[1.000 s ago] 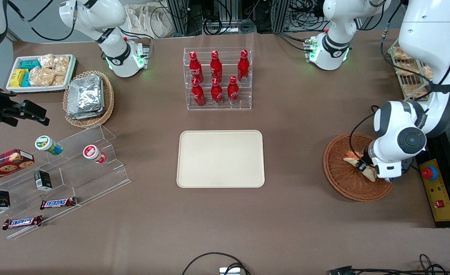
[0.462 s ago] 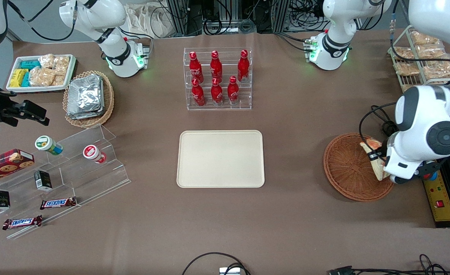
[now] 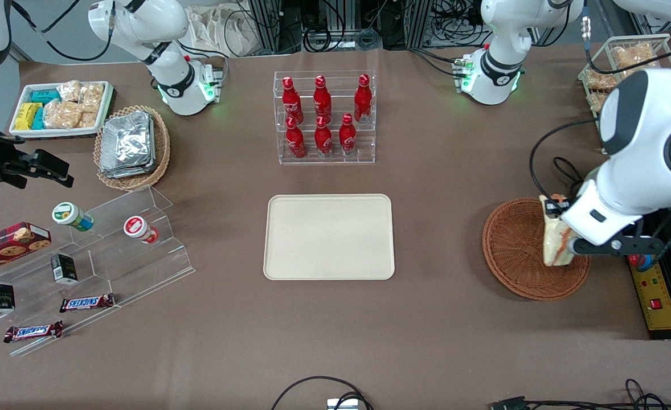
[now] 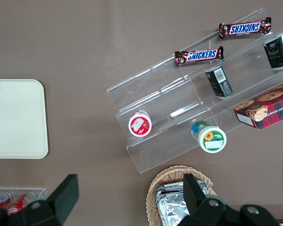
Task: Place sandwich from basket to tray
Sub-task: 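Lift the sandwich out of the basket and carry it toward the tray, then lower the sandwich onto the cream tray with the left gripper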
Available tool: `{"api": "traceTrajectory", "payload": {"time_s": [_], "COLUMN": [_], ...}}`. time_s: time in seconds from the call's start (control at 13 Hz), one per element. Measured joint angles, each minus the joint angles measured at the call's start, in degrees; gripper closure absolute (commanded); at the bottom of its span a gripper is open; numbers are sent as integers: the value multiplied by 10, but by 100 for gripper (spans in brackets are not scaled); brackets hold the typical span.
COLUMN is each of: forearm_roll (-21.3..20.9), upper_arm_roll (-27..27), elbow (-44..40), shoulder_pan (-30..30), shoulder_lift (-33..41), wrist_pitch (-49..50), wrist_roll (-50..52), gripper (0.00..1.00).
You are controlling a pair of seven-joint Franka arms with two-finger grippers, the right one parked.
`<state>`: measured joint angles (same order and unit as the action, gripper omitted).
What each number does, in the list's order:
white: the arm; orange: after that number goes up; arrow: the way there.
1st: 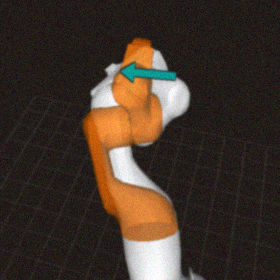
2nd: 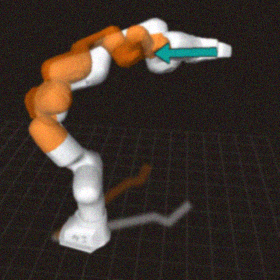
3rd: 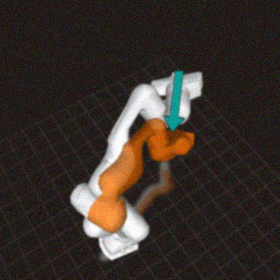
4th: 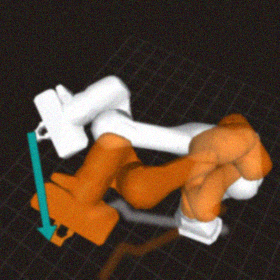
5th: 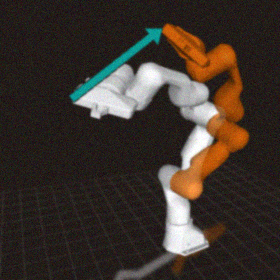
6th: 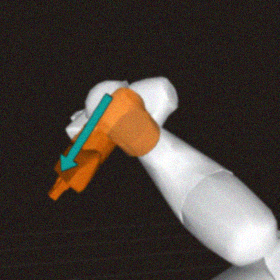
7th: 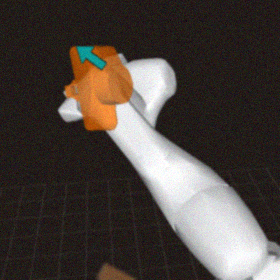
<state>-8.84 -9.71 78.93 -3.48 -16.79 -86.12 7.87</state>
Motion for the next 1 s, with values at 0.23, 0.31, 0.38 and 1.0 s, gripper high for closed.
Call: {"api": "traceTrajectory", "payload": {"time_s": [0.23, 0.31, 0.38, 1.0], "forearm_roll": [39, 44, 45, 12], "upper_arm_roll": [-31, -41, -55, -115], "elbow": [-6, -7, -6, 2], "shoulder_pan": [-26, -36, -46, -141], "shoulder_lift": [13, 14, 13, -91], "wrist_pitch": [17, 17, 17, -94], "wrist_roll": [-3, 3, 23, 262], "gripper": [100, 100, 100, 100]}}
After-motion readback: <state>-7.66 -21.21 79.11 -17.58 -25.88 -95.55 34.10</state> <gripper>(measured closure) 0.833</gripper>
